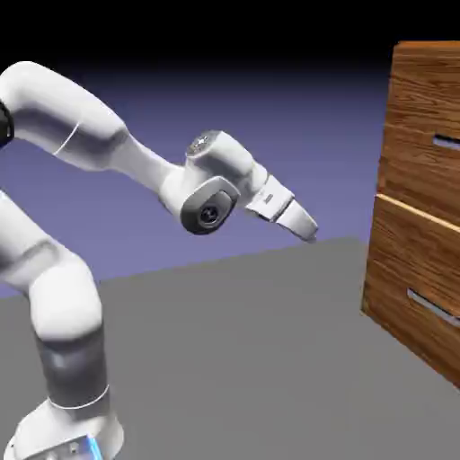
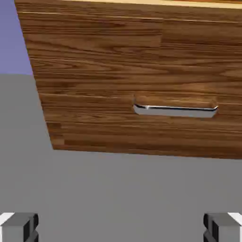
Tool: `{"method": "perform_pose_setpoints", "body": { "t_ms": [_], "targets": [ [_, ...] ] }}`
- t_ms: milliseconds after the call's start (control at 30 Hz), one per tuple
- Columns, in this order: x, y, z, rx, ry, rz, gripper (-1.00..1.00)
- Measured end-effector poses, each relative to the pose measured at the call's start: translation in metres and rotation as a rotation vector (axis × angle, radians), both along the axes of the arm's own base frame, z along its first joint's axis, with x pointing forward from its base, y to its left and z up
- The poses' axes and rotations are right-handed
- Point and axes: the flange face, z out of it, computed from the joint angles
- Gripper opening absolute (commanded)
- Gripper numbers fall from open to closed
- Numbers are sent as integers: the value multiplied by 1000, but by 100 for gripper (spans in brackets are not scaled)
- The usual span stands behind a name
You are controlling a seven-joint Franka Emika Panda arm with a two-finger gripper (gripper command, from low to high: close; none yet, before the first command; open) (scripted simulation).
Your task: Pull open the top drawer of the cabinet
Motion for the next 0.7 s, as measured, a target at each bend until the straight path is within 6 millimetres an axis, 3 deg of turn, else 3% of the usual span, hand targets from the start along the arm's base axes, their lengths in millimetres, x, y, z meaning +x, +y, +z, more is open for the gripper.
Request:
{"method": "perform_pose_setpoints", "body": {
  "t_ms": [333,700],
  "targets": [
    [46,-45,29,293,-36,-166,0],
    [89,-87,43,602,-94,-332,0]
  ]
}}
